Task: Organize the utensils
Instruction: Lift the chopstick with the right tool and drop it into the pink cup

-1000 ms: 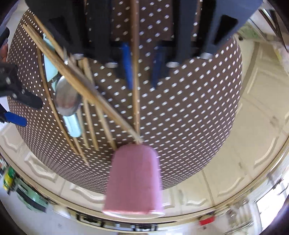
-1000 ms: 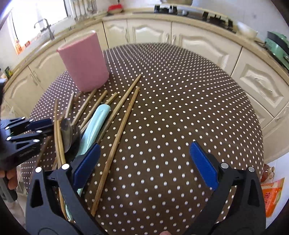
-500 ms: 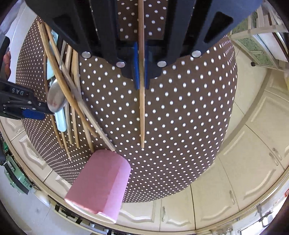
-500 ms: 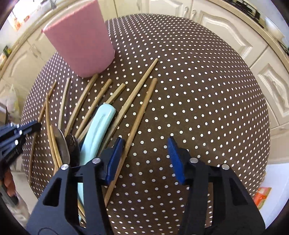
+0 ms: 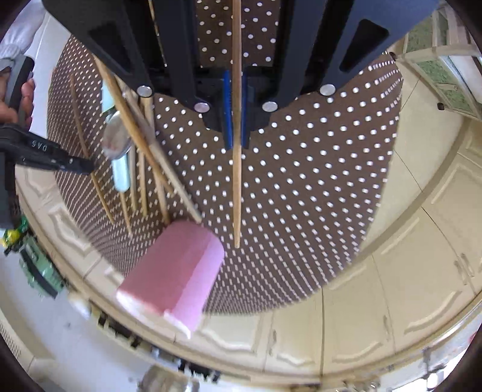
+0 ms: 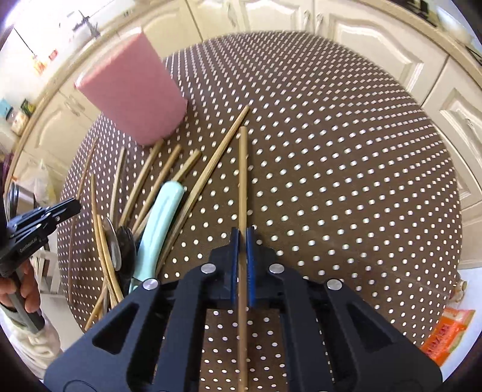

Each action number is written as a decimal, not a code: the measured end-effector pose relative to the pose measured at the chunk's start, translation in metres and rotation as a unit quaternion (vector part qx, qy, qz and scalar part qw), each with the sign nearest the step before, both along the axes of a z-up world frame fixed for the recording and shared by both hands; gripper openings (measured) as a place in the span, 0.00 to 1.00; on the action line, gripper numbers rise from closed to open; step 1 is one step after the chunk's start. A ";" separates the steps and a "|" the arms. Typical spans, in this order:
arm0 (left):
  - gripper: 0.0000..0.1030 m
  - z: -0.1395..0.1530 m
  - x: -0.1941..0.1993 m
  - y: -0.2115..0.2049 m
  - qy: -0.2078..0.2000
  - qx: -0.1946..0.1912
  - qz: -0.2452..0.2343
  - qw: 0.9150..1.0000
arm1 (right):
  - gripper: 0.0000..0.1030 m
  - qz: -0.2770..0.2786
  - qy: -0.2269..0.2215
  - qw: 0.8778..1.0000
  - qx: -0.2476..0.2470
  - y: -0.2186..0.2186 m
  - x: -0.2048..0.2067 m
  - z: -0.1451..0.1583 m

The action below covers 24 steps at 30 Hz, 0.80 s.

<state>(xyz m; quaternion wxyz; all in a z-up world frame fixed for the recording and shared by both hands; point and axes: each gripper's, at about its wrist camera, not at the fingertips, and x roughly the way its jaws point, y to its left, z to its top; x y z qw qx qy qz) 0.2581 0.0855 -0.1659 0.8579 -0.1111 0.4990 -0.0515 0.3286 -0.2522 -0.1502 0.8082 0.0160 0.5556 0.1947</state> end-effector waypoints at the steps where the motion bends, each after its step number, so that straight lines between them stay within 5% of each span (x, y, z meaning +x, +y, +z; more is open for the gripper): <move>1: 0.05 0.007 -0.004 0.002 -0.017 -0.012 0.003 1.000 | 0.05 -0.002 -0.008 1.000 0.014 -0.006 -0.002 0.005; 6: 0.05 0.043 -0.032 -0.001 -0.116 -0.007 0.010 0.993 | 0.05 -0.005 -0.067 0.996 0.062 -0.029 -0.014 0.036; 11: 0.05 0.083 -0.049 -0.004 -0.209 -0.019 -0.001 0.978 | 0.05 0.006 -0.136 0.985 0.107 -0.036 -0.023 0.073; 18: 0.05 0.131 -0.038 -0.029 -0.326 -0.047 -0.032 0.944 | 0.05 0.018 -0.212 0.964 0.160 -0.008 -0.017 0.121; 24: 0.05 0.144 -0.004 -0.055 -0.403 -0.049 -0.032 0.913 | 0.05 0.009 -0.286 0.939 0.192 0.023 -0.015 0.153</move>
